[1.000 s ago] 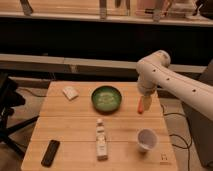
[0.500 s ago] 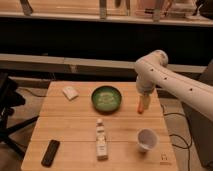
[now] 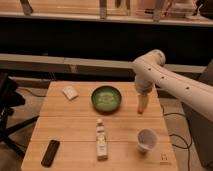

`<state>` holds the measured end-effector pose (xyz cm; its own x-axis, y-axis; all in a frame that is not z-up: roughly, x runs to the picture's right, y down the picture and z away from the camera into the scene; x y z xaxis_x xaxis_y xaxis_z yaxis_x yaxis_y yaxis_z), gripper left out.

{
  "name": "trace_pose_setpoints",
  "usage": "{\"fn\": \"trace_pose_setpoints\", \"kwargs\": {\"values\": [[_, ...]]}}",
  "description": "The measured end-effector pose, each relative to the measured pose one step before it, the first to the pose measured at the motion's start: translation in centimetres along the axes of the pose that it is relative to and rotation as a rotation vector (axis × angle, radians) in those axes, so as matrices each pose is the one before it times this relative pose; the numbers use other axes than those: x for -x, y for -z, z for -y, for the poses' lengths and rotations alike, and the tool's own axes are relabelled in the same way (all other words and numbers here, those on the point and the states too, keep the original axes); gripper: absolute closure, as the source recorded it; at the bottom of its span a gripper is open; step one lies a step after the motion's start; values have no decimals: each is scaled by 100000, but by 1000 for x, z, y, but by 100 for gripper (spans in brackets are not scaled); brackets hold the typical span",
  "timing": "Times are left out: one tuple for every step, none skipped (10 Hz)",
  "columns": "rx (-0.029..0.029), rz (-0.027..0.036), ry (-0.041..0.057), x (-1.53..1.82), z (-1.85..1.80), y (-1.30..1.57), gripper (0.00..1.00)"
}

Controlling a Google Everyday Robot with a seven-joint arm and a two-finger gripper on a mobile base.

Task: Push the ceramic bowl across the table

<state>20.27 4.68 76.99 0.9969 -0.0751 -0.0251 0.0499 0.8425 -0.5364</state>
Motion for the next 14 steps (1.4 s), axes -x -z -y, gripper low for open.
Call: {"fn": "trace_pose_setpoints", "kwargs": {"values": [[-14, 73, 200, 89, 134, -77, 20], [80, 115, 93, 38, 47, -52, 20], [140, 69, 19, 9, 52, -50, 20], [183, -138, 11, -42, 102, -126, 20], [157, -29, 181, 91, 139, -109, 20], [112, 310, 130, 174, 93, -77, 20], [197, 21, 64, 12, 34, -87, 20], [77, 7, -15, -44, 34, -38, 20], [73, -3, 114, -30, 63, -81, 20], [137, 24, 128, 32, 104, -82, 20], [272, 128, 192, 114, 144, -130, 20], [142, 261, 4, 76, 67, -51, 20], [212, -97, -76, -98, 35, -64, 20], [90, -14, -5, -48, 75, -57, 20]]}}
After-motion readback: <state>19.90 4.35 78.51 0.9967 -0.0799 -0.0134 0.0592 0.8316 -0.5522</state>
